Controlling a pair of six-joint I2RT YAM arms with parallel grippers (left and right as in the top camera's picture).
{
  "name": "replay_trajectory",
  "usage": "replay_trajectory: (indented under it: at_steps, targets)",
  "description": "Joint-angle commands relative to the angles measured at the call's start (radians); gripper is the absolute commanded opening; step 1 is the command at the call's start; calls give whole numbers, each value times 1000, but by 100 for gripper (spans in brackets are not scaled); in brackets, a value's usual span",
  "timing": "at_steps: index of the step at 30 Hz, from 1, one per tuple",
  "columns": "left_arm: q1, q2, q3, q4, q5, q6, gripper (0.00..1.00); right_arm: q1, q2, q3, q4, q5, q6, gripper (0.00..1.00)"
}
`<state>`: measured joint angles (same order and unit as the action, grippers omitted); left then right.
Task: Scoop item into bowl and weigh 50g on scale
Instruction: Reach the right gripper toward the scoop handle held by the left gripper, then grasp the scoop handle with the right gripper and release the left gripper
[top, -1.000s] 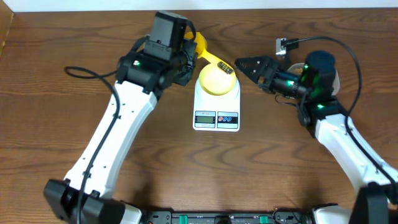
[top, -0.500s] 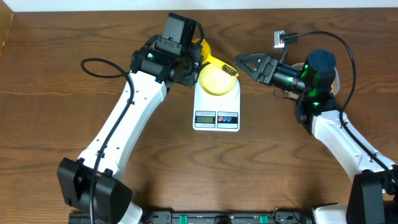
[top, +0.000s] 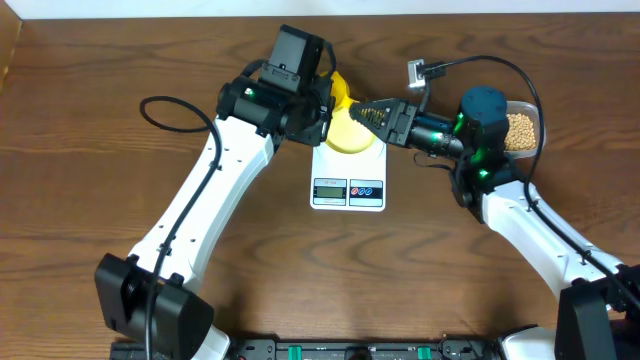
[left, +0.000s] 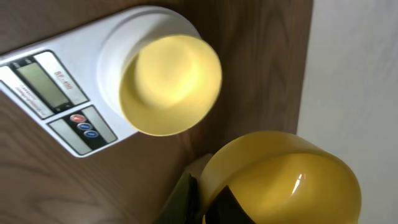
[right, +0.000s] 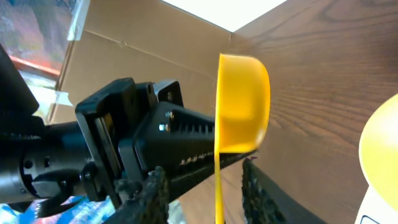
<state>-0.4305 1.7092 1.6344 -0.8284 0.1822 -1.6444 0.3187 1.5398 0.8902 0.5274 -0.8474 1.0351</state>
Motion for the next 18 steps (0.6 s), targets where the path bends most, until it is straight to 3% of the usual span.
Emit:
replay_trajectory:
  at_steps: [1,18]
  targets:
    - [-1,-1,-3,-8,2,33,7,14,-9,12,0,29,-24,33]
    - [-1,-1,-3,-31,13,39,8,63,-8,12,-48,113,-49,26]
